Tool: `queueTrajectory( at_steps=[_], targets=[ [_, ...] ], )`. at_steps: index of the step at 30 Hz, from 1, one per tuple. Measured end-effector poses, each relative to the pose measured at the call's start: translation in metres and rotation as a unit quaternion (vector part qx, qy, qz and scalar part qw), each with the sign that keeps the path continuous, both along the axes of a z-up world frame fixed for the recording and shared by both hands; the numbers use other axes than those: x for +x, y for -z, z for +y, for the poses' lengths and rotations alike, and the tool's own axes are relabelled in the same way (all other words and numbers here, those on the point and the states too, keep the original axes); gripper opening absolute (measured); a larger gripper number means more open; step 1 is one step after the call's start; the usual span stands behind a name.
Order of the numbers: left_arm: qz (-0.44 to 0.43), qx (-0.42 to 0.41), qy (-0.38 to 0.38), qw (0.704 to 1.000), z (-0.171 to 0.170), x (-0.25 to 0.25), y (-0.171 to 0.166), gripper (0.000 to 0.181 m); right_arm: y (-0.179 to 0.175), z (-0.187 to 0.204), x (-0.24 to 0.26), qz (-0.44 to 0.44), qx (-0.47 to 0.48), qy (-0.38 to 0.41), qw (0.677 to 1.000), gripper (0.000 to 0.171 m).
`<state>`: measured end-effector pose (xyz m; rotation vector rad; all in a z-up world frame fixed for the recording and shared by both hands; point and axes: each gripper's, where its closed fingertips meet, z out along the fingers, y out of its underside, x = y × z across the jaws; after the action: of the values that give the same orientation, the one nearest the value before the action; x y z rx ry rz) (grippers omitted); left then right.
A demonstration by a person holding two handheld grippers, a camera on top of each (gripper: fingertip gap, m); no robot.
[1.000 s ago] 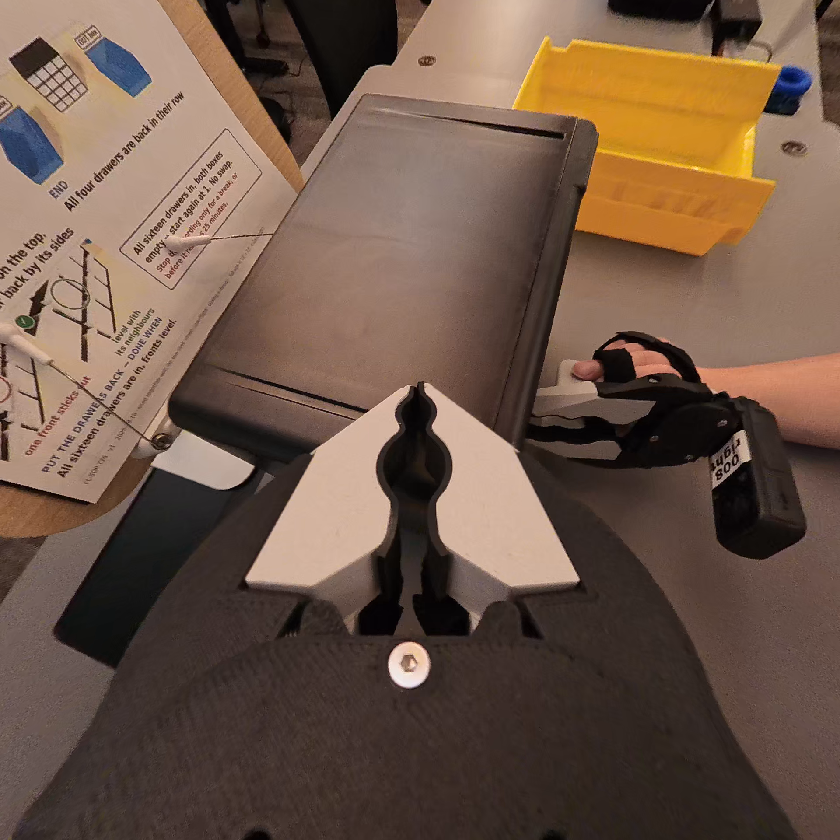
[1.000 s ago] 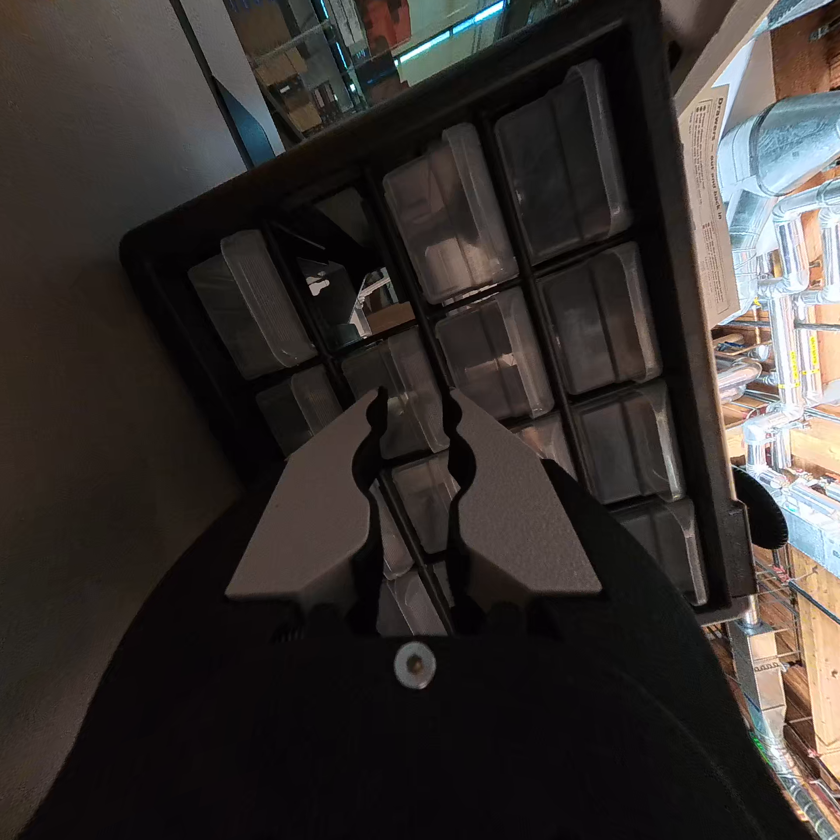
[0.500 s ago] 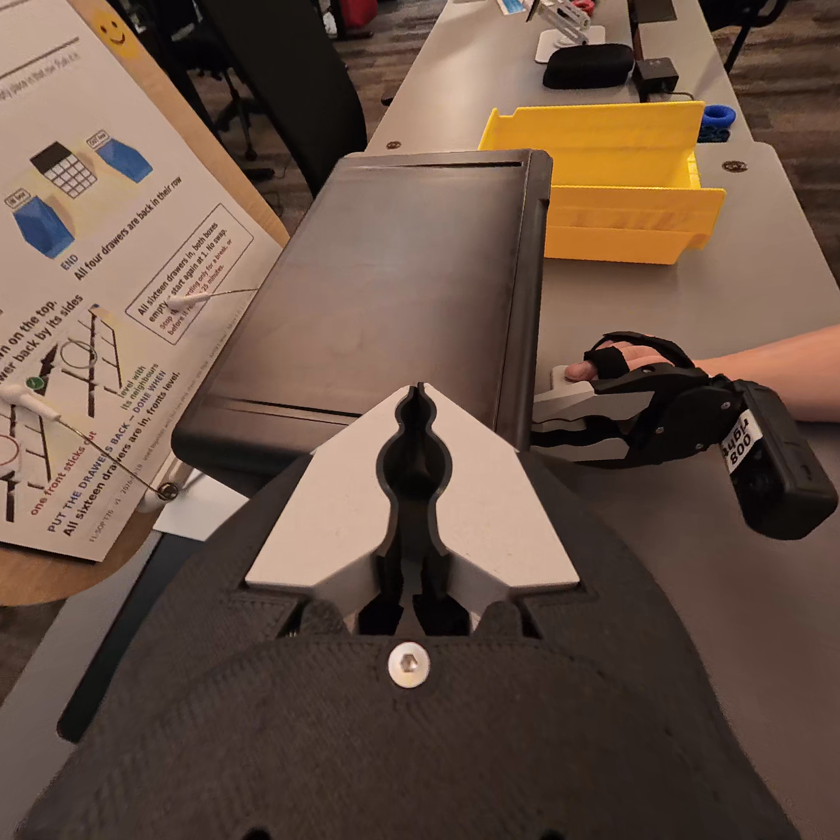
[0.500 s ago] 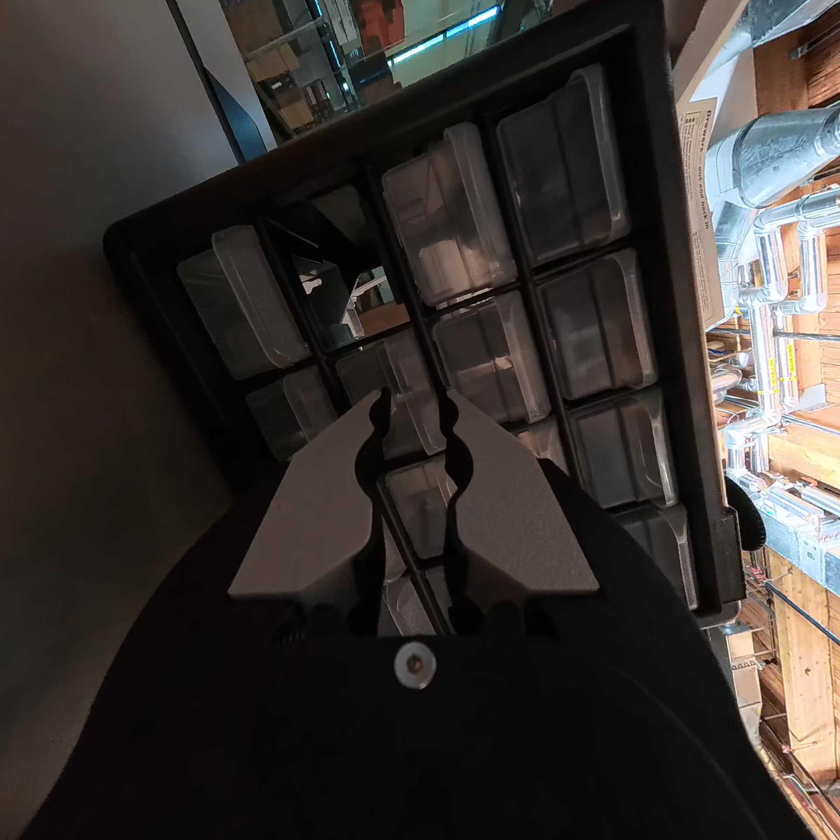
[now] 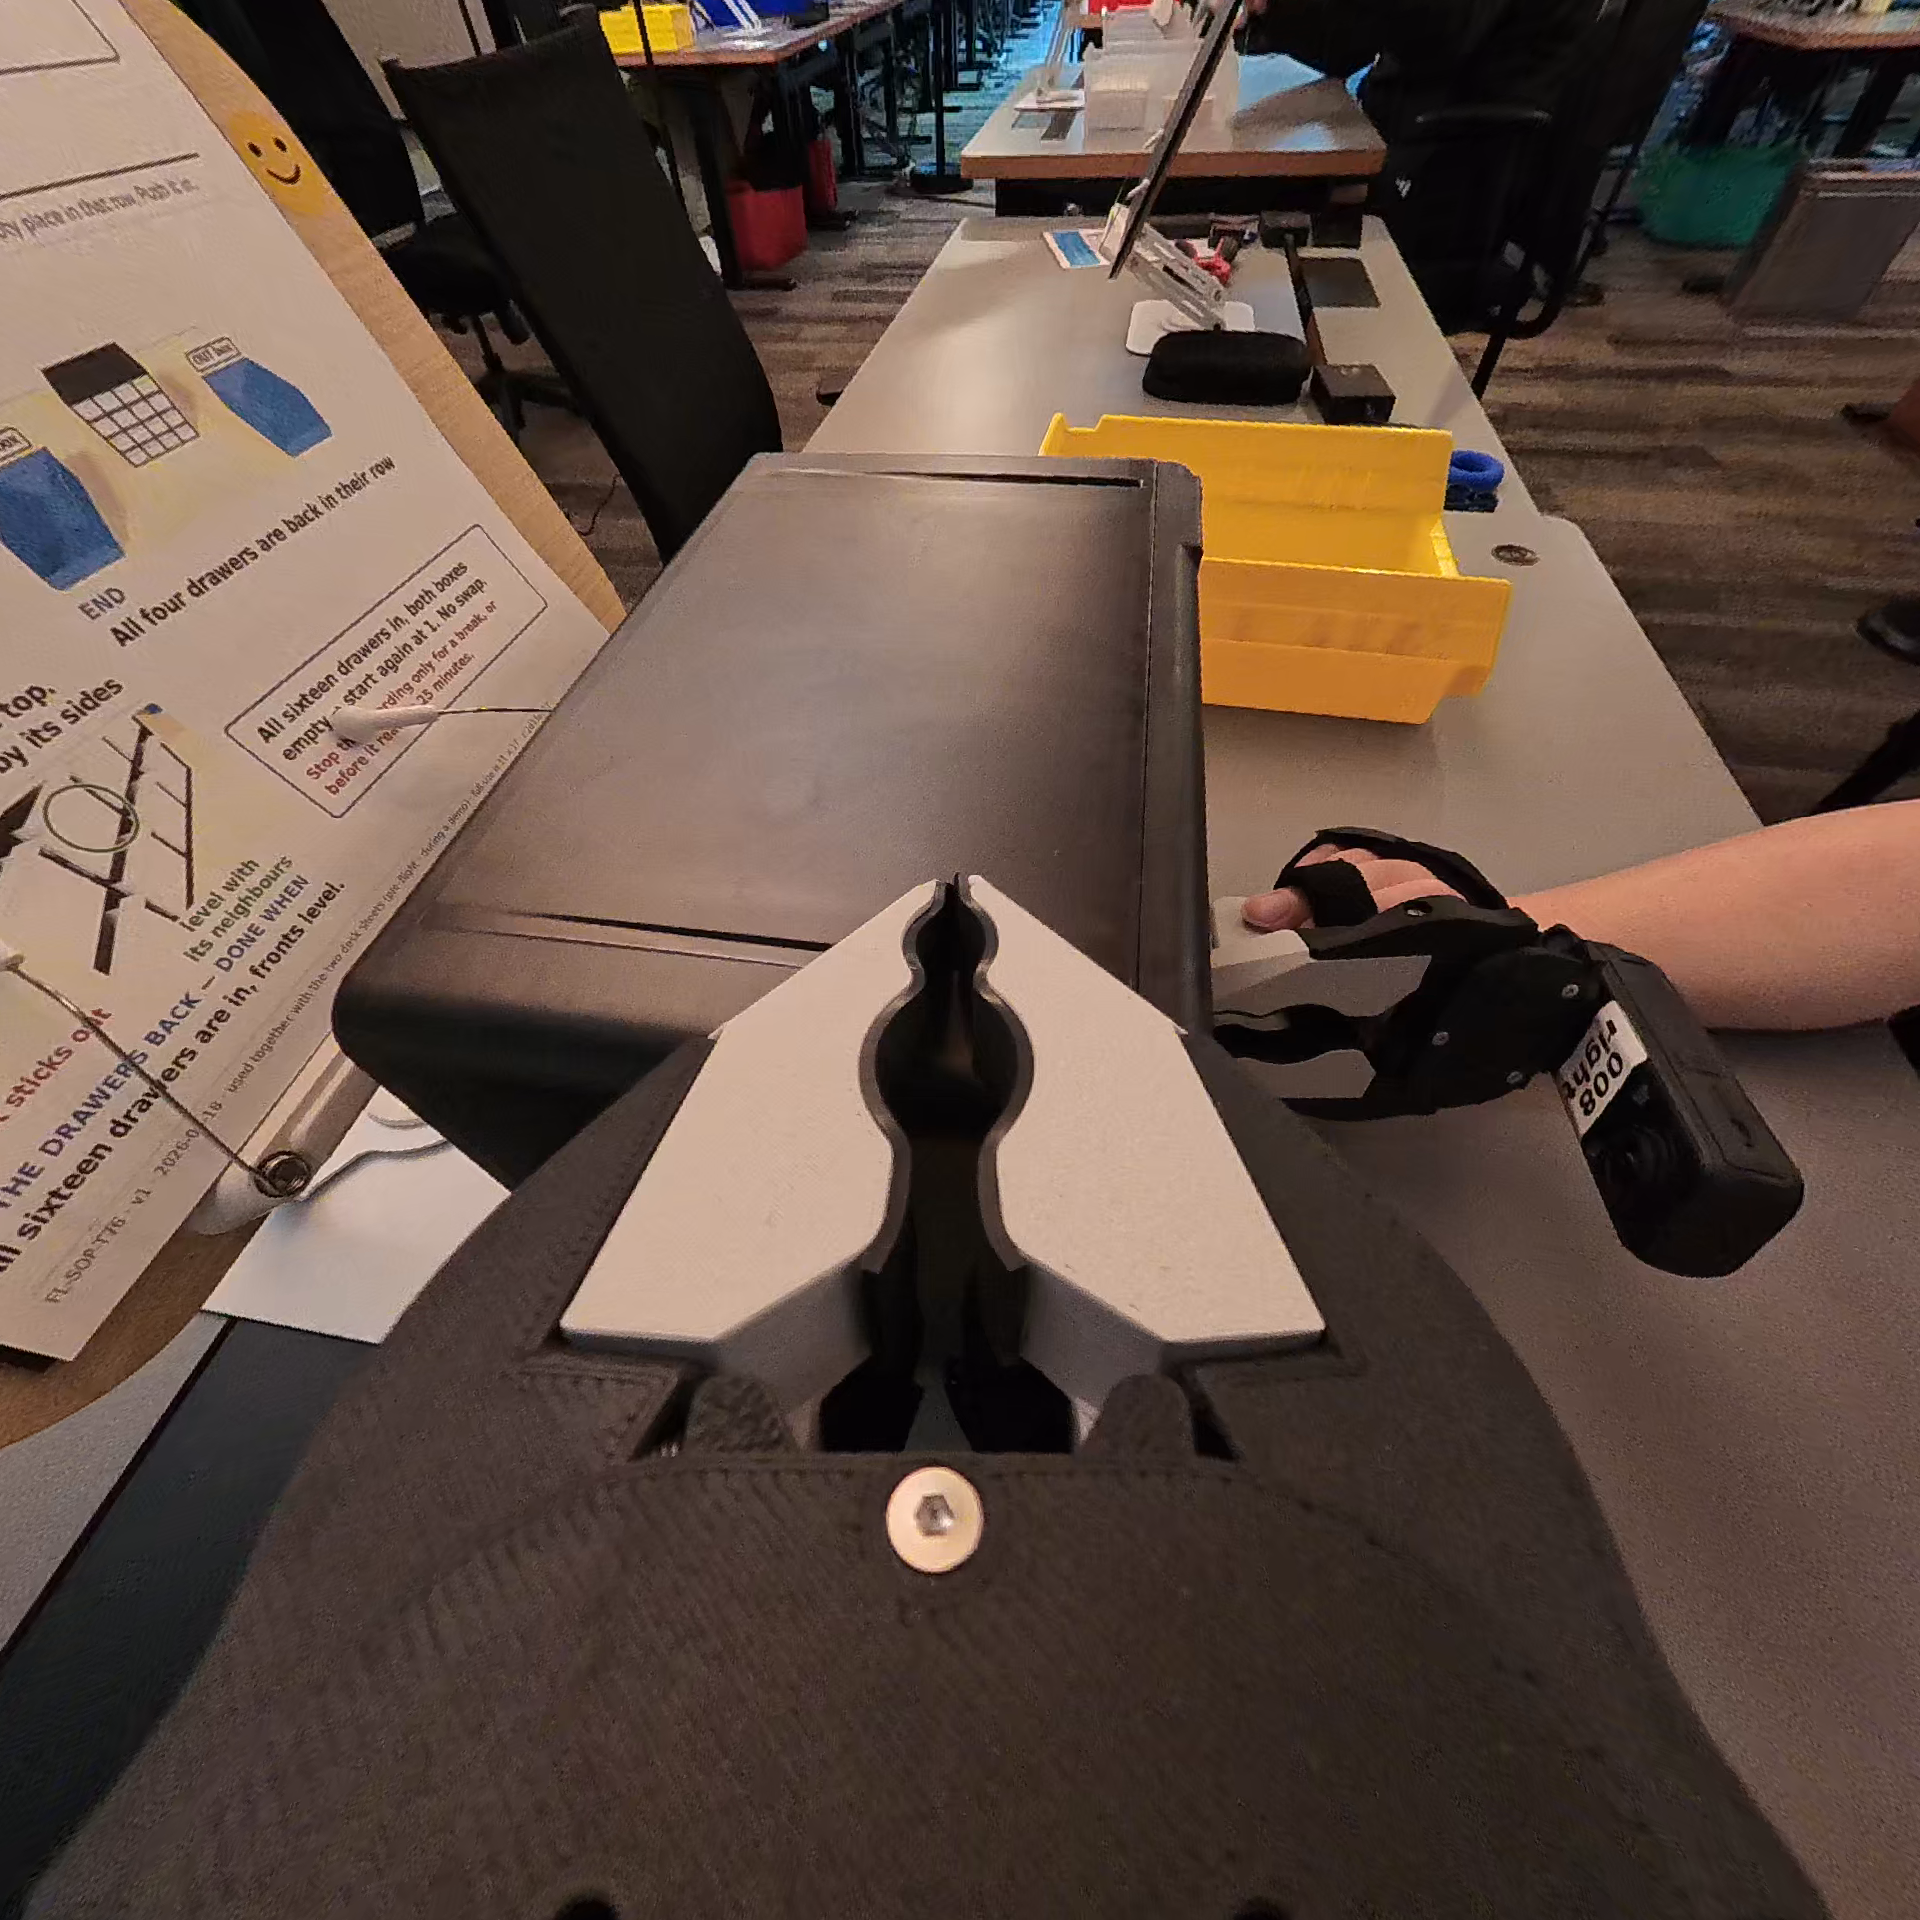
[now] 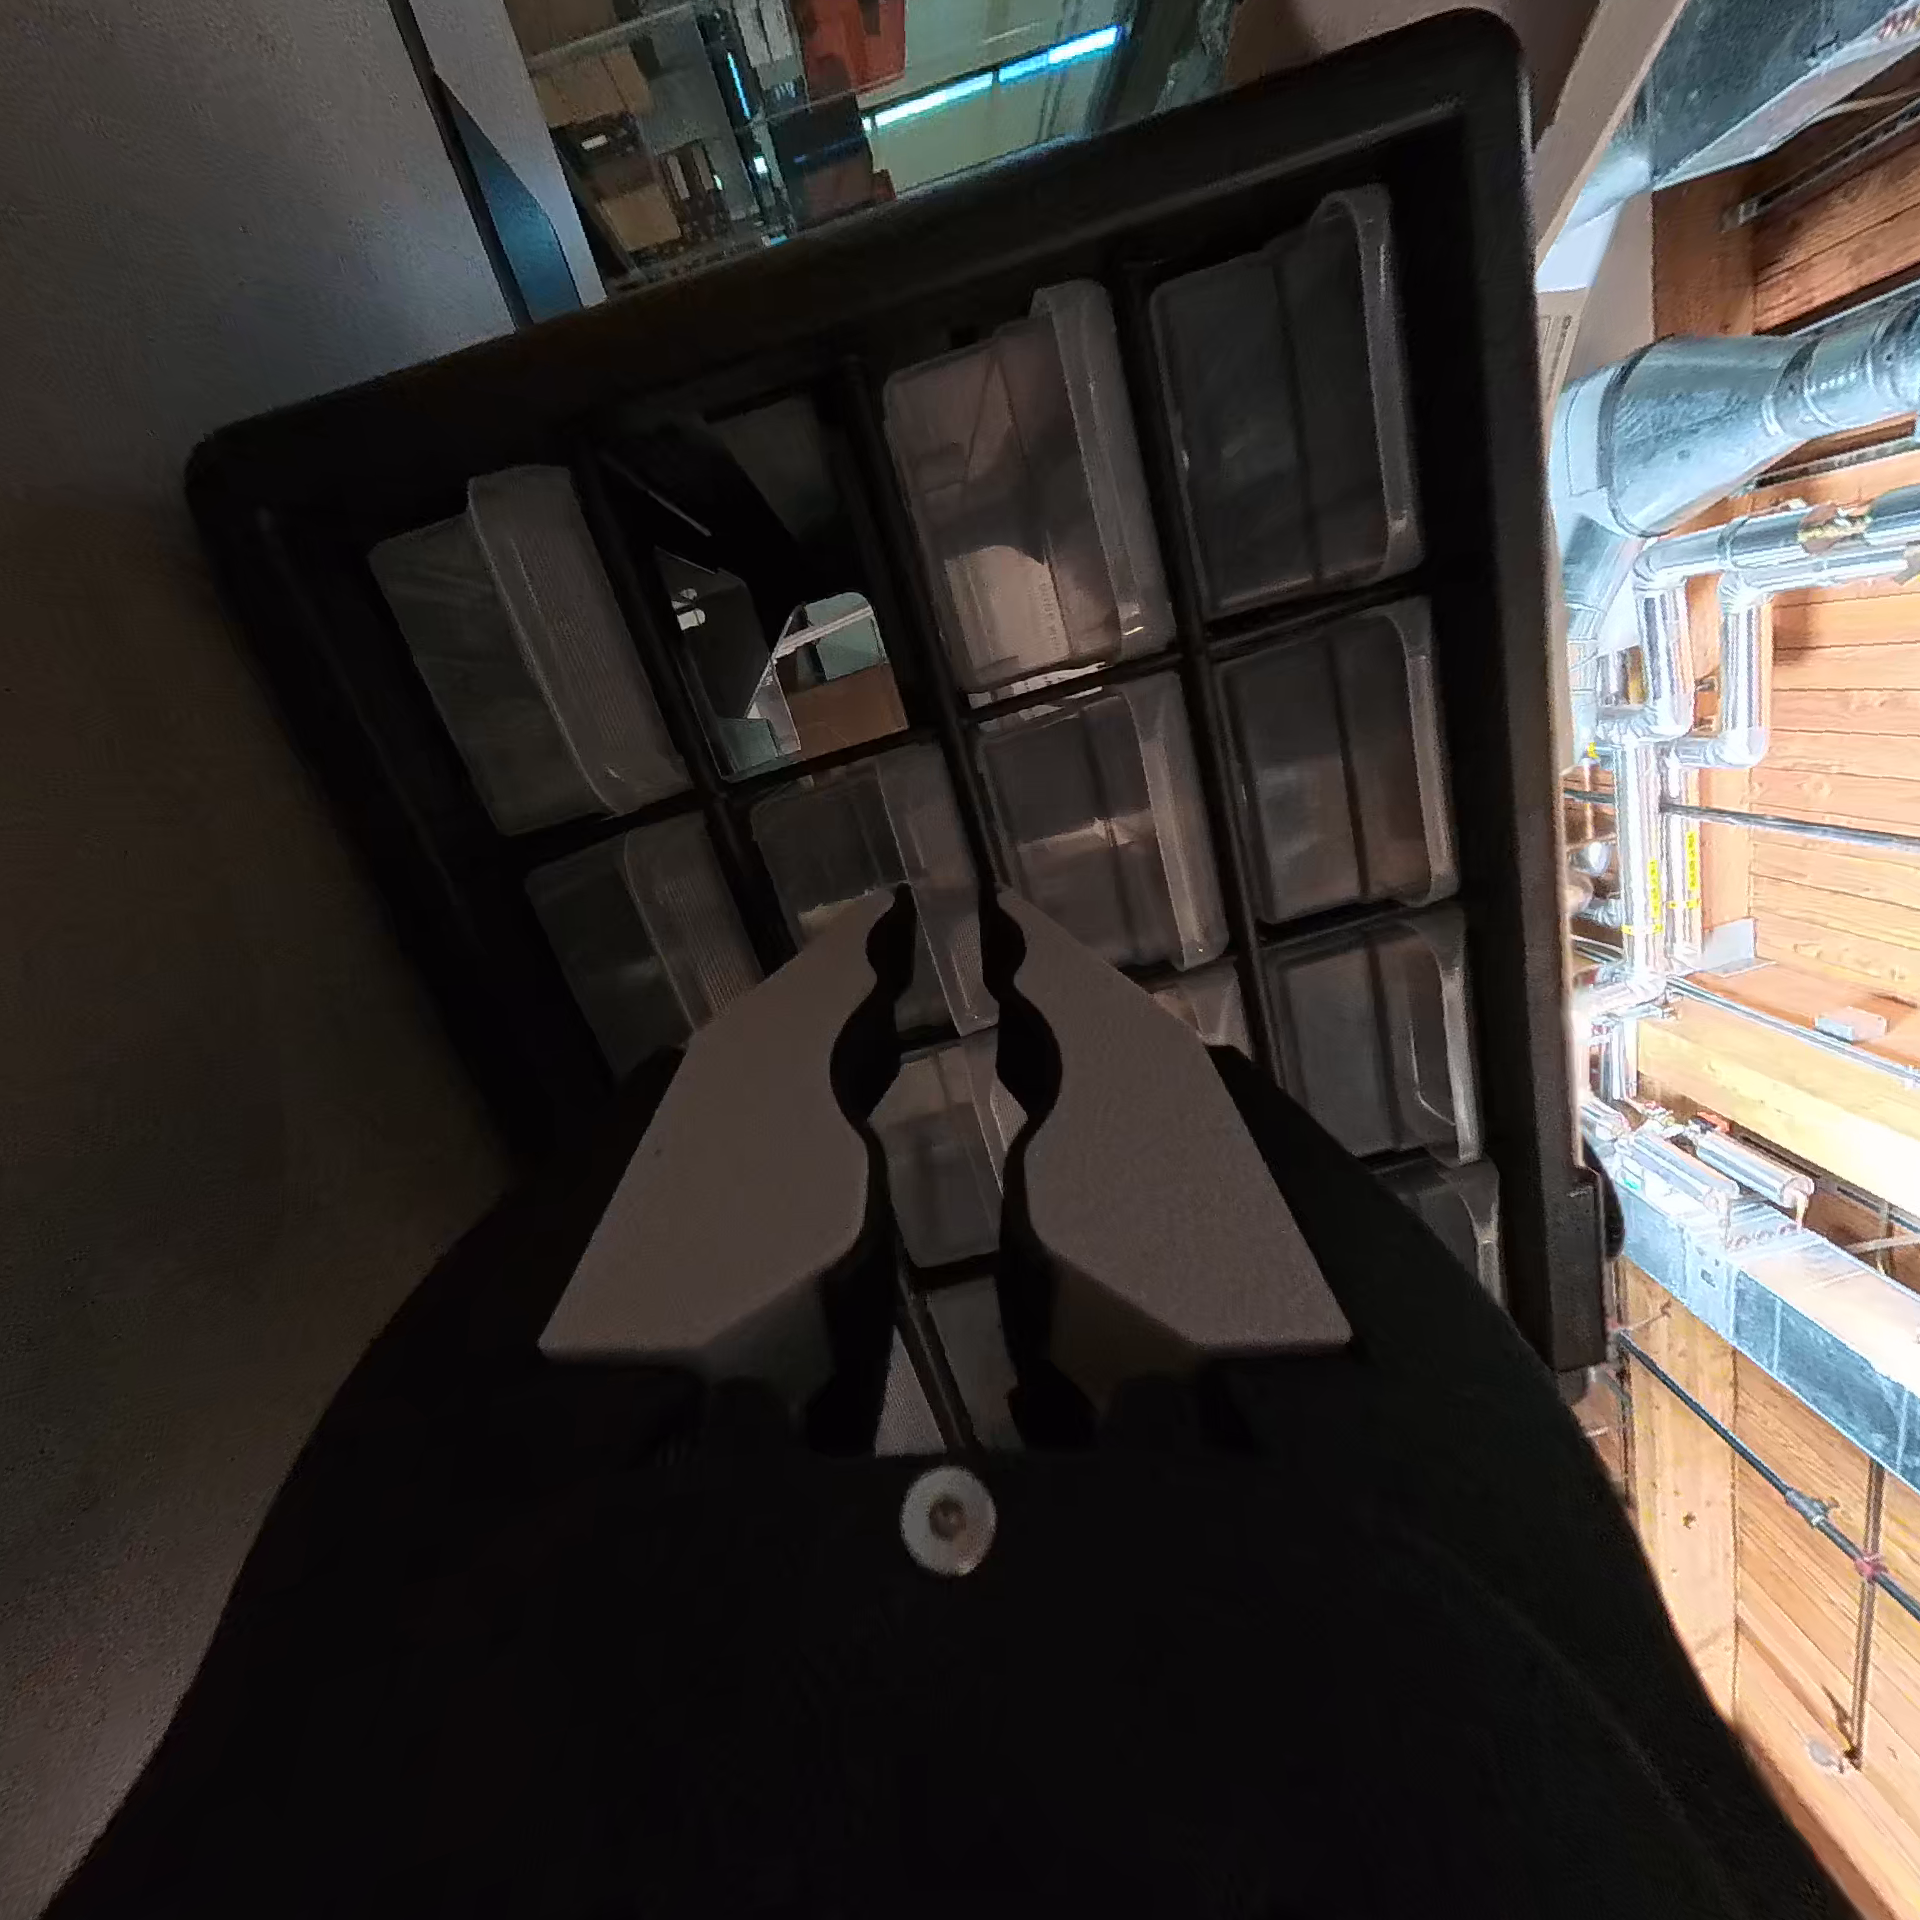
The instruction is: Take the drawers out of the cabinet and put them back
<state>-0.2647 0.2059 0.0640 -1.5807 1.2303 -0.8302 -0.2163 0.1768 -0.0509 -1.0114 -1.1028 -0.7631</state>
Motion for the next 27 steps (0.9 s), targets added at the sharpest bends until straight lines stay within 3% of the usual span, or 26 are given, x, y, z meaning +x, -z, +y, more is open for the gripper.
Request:
queueTrajectory(
  at_steps=[10, 16, 19, 24, 26, 27],
  targets=[
    [0.011, 0.003, 0.003, 1.0, 0.0, 0.0, 0.0, 0.0, 0.002, -0.048, 0.001, -0.04, 0.015, -0.027, 0.999, 0.009],
    [0.015, 0.006, 0.001, 1.0, 0.0, 0.0, 0.0, 0.0, -0.006, -0.062, -0.004, -0.027, -0.099, -0.074, 0.992, 0.04],
    [0.019, 0.007, 0.003, 1.0, 0.0, 0.0, 0.0, 0.0, -0.003, -0.074, -0.016, -0.076, -0.252, -0.157, 0.952, 0.04],
    [0.014, 0.0, 0.005, 1.0, 0.0, 0.0, 0.0, 0.0, 0.001, -0.076, -0.008, -0.15, -0.46, -0.145, 0.863, 0.039],
    [0.011, -0.001, 0.004, 1.0, 0.0, 0.0, 0.0, 0.0, 0.004, -0.071, -0.005, -0.166, -0.51, -0.125, 0.835, 0.042],
    [0.01, -0.002, 0.003, 1.0, 0.0, 0.0, 0.0, 0.0, 0.003, -0.061, -0.004, -0.17, -0.51, -0.111, 0.836, 0.043]
  ],
)
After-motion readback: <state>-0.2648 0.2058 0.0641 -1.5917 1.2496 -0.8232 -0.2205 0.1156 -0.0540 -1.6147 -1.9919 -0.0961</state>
